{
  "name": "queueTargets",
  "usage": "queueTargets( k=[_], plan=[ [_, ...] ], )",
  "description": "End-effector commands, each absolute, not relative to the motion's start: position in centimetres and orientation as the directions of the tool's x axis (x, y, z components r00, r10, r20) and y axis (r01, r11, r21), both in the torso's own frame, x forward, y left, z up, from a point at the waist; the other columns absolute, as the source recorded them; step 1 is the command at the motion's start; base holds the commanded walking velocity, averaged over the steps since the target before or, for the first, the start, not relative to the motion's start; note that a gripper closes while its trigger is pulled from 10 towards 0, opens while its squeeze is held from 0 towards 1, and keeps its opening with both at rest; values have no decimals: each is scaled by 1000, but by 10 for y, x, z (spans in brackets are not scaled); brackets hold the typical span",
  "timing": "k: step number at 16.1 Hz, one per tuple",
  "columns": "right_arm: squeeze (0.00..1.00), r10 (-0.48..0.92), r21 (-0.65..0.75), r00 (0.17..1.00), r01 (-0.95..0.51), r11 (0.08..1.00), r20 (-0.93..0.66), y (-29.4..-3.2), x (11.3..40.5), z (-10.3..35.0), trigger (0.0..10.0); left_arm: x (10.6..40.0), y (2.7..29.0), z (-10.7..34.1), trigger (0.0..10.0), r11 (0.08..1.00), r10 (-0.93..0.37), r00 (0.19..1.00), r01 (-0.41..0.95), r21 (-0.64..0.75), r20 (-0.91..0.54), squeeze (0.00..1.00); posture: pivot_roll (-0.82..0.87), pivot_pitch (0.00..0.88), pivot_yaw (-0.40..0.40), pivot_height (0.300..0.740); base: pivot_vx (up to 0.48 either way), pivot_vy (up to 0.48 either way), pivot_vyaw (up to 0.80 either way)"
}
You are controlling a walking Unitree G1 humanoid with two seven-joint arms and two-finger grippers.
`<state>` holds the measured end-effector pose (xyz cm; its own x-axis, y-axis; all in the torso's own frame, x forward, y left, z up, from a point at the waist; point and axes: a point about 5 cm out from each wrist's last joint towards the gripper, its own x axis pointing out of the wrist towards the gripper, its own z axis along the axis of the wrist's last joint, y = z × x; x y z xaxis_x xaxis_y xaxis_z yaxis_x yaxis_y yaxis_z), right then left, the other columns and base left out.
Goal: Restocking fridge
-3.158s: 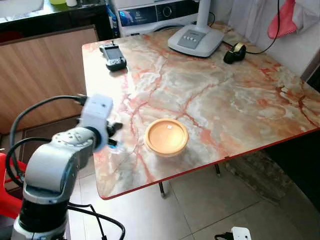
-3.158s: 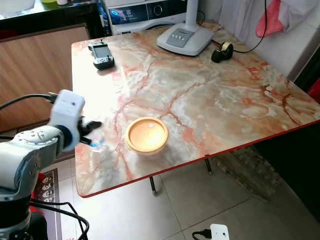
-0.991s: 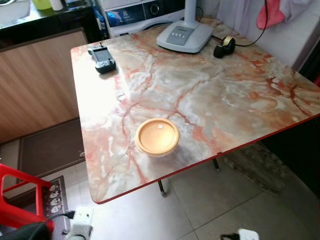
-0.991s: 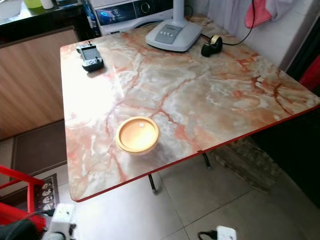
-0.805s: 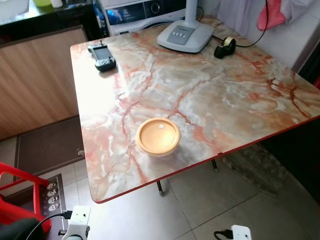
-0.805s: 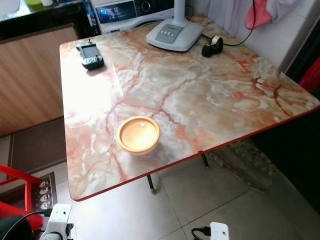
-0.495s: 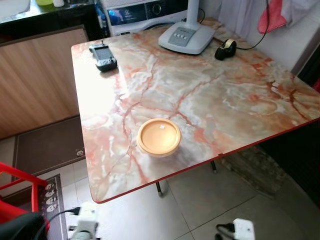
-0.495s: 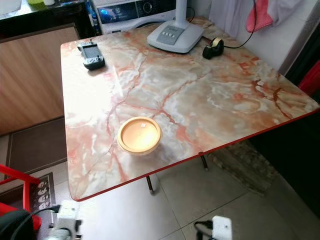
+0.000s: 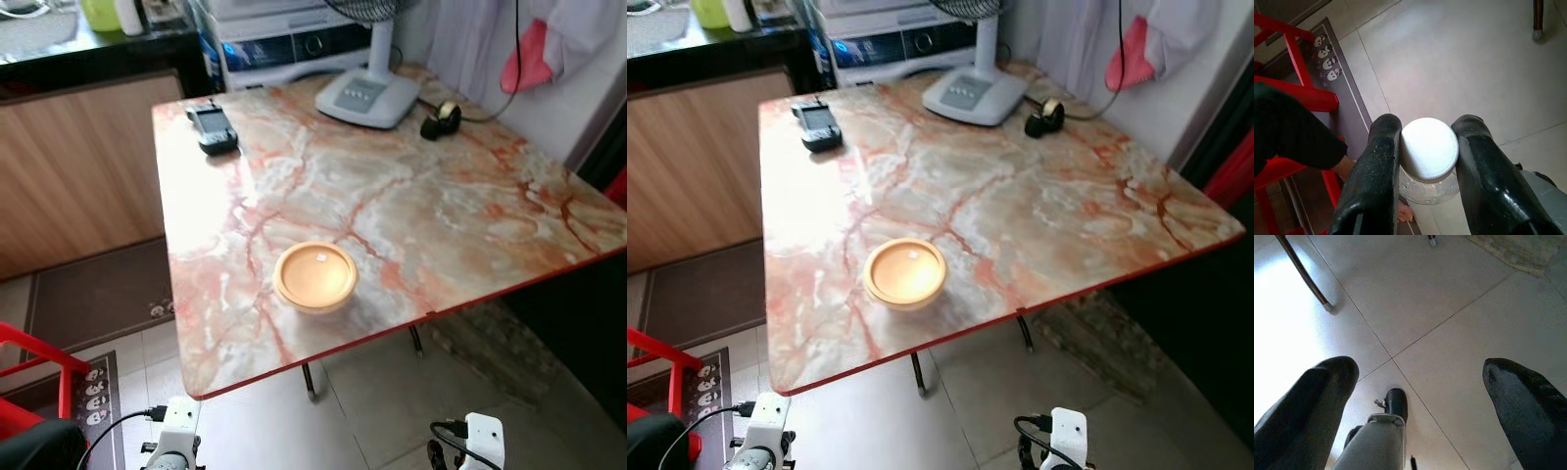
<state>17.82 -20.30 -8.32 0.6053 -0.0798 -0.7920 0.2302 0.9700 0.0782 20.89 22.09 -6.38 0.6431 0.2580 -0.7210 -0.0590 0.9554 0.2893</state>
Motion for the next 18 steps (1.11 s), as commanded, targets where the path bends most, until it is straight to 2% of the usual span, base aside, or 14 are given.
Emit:
queueTargets(
  k=[1, 16, 18],
  plan=[
    [0, -81, 79, 591, 241, 967, -803, -202, 176, -85, 10000, 199, 223, -69, 10000, 952, 269, 611, -51, 302, -745, 0, 50, 0, -21, 740, 0, 0, 0],
    [0, -75, 100, 592, 258, 961, -802, -206, 180, -82, 10000, 204, 220, -68, 10000, 954, 275, 610, -76, 291, -743, 0, 79, 15, -38, 740, 0, 0, 0],
    [0, -75, 99, 590, 257, 961, -804, -206, 181, -82, 10000, 203, 219, -68, 10000, 954, 277, 608, -81, 289, -744, 0, 81, 15, -41, 740, -263, 0, 0]
  ],
)
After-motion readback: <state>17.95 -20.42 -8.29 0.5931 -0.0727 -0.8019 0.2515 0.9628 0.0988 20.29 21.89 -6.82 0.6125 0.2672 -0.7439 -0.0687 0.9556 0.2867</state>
